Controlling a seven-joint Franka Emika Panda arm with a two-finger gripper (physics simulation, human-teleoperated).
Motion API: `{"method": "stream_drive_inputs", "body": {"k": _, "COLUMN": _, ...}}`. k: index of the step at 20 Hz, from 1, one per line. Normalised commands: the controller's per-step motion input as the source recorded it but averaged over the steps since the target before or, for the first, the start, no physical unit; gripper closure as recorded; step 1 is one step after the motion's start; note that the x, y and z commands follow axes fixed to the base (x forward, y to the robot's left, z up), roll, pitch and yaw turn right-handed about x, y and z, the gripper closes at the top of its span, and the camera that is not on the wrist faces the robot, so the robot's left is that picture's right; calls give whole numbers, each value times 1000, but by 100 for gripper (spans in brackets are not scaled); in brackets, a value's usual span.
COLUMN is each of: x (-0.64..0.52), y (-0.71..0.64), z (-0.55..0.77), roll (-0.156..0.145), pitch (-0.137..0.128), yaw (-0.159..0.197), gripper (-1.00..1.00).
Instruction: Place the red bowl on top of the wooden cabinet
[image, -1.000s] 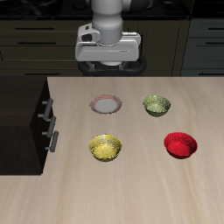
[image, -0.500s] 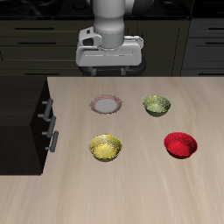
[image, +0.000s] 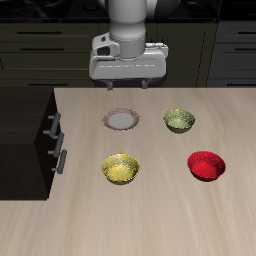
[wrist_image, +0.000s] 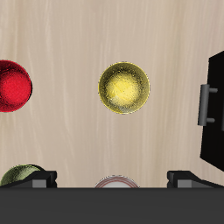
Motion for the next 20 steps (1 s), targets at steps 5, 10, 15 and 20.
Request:
{"method": "stream_drive_inputs", "body": {"k": 5, "x": 141, "y": 81, "z": 116, "roll": 1, "pitch": -29, "yaw": 10, "gripper": -100}}
{"method": "stream_drive_inputs", "body": {"k": 10, "x": 203, "y": -105, "z": 36, "roll": -17, "pitch": 23, "yaw": -13, "gripper": -100}}
{"method": "stream_drive_inputs", "body": {"k": 15, "x": 144, "y": -123, "z": 77, "roll": -27, "pitch": -2, "yaw": -6, "gripper": -100}}
{"method": "stream_drive_inputs", "body": {"k": 20, "x": 190, "y": -66, "z": 33, "roll": -22, "pitch": 15, "yaw": -25, "gripper": -100}}
